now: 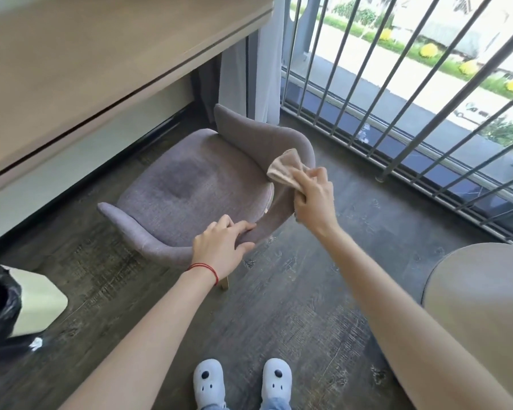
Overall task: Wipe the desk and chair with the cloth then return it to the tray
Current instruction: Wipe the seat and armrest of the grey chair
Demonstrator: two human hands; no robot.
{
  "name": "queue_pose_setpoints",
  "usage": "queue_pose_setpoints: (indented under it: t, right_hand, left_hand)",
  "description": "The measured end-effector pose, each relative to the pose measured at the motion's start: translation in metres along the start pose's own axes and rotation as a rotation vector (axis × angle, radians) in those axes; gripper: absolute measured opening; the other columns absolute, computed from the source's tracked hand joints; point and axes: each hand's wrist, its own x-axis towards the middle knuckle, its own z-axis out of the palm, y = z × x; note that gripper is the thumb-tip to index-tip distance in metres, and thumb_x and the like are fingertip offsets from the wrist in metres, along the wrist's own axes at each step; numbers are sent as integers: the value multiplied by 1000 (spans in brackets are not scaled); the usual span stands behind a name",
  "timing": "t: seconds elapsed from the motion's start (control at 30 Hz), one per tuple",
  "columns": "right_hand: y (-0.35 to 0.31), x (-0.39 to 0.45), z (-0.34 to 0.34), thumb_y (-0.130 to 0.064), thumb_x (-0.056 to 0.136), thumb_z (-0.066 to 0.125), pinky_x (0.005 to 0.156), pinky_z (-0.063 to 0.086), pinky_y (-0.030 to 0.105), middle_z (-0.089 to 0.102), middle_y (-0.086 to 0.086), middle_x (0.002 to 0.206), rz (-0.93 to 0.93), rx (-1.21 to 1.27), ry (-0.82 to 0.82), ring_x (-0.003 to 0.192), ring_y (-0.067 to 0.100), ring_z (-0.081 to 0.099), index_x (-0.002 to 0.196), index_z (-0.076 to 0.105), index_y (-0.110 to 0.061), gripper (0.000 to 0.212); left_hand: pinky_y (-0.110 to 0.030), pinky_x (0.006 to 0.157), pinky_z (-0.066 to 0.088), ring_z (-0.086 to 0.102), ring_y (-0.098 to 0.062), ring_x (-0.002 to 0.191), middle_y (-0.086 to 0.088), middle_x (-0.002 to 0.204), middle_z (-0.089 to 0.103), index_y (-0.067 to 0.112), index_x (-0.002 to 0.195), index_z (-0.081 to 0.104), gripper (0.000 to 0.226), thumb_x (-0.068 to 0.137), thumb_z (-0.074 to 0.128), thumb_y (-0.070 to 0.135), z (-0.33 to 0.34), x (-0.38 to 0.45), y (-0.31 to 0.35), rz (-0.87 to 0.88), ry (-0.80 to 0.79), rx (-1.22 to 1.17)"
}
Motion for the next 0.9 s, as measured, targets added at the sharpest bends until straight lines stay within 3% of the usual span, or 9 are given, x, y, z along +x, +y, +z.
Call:
queue_pose_setpoints:
  t: [0.13,0.27,0.37,0.4,0.47,0.57,0.7,0.83,0.9]
  right_hand:
    - [-1,-59,34,17,71,48,100,34,32,42,8,109,138,317,129,105,27,45,98,68,-14,47]
    - [-13,-110,50,10,72,42,106,38,36,43,10,106,155,559,-54,109,22,46,106,62,-16,48]
    - [-9,-112,40,7,78,45,98,43,30,45,8,107,262,653,86,102,0,51,107,63,-24,46]
    - [-4,-105,33,7,81,47,96,44,28,45,8,108,320,660,185,98,-3,52,109,62,-26,45]
    - [7,-85,23,1,86,52,97,44,27,45,12,111,379,612,306,101,9,53,116,61,-25,41]
    - [9,-61,26,-6,87,56,99,40,24,46,19,111,343,504,247,106,21,48,120,60,-21,36]
    - [-1,-69,41,7,80,48,76,38,9,49,17,99,319,504,264,83,11,45,109,60,-13,37]
    - [3,-117,53,9,74,49,78,41,16,53,4,99,106,505,37,88,9,51,102,61,-15,39]
    - [13,-131,52,3,76,49,81,46,22,59,6,102,172,556,75,92,16,58,108,59,-29,46]
  left_hand:
    - [-30,73,39,60,-22,99,5,104,56,43,112,54,30,84,55,51,-10,11,0,32,-77,63]
    - [-31,70,39,61,-32,94,3,106,56,38,104,55,21,83,56,40,-14,16,-2,64,-101,115]
    - [-31,76,45,63,-23,96,12,113,57,44,107,55,24,83,55,50,-12,14,-6,89,-89,96]
    - [-31,78,47,64,-20,97,13,114,58,46,108,56,27,83,55,55,-12,13,-7,92,-87,79]
    - [-31,82,49,64,-18,99,14,116,59,48,110,55,29,82,54,57,-11,14,-8,96,-86,64]
    - [-31,80,48,64,-19,99,13,116,59,48,110,55,29,82,55,56,-11,15,-8,100,-78,74]
    - [-28,77,43,64,-19,98,13,113,61,47,107,56,27,81,57,55,-12,17,-7,97,-88,79]
    - [-29,75,48,66,-20,93,11,106,65,43,102,57,25,80,58,55,-18,21,-6,170,-116,132]
    - [-31,78,52,66,-17,90,11,104,66,42,105,57,29,80,59,55,-23,24,-5,202,-145,138]
